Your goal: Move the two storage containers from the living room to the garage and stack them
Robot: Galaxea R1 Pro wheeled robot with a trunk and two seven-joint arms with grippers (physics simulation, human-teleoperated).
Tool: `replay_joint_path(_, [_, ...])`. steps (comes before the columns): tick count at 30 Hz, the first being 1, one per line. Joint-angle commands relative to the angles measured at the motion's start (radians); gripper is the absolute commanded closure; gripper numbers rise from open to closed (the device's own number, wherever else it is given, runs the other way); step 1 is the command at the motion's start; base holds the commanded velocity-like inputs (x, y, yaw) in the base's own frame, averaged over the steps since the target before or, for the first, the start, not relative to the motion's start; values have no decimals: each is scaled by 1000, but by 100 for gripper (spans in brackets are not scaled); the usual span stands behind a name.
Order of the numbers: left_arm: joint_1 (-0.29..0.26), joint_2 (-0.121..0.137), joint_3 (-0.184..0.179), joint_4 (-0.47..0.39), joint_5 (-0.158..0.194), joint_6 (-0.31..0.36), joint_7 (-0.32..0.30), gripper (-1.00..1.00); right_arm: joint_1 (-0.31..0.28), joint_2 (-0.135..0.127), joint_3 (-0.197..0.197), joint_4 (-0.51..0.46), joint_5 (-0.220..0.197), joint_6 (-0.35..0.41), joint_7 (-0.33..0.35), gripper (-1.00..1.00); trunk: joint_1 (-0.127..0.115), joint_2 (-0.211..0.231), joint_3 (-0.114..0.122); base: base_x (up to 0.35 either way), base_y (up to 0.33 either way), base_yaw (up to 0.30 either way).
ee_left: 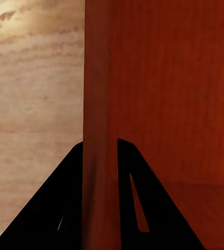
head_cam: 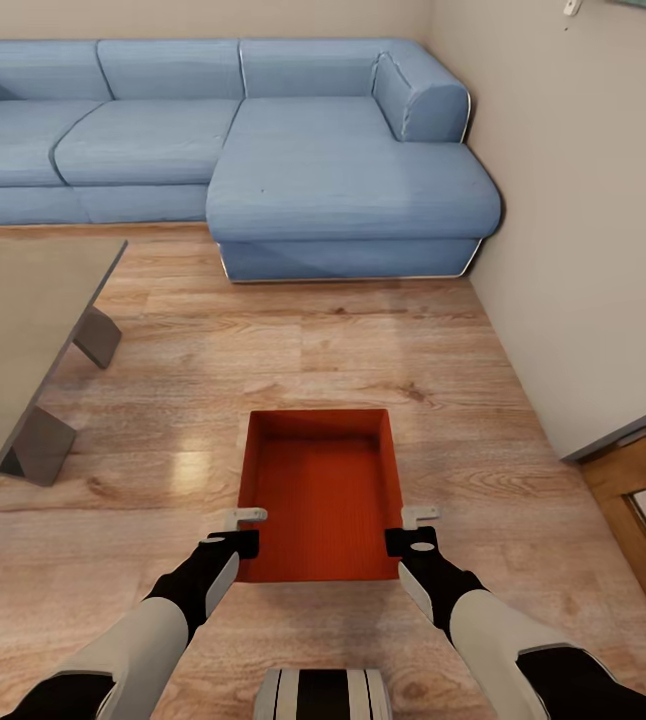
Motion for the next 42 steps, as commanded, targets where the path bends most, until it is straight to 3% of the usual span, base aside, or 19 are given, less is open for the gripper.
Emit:
replay_joint_path(1, [0,-1,4,-2,-4,7,2,100,0,0,10,0,-1,3,-5,100,-4,7,3,0,0,0])
replay_joint_path(4, [0,-1,3,-2,-4,7,0,100,0,0,11,0,-1,3,-5,100,-16,28,12,0,0,0])
replay_joint_path(10, [0,-1,5,-13,-6,0,0,100,0,0,11,0,-1,2,-4,100,-16,28,12,0,0,0])
replay_joint_path(42, [0,2,10,-7,-4,1,-9,100,0,0,11,0,2,2,-3,100,-138,252,112,0,0,0])
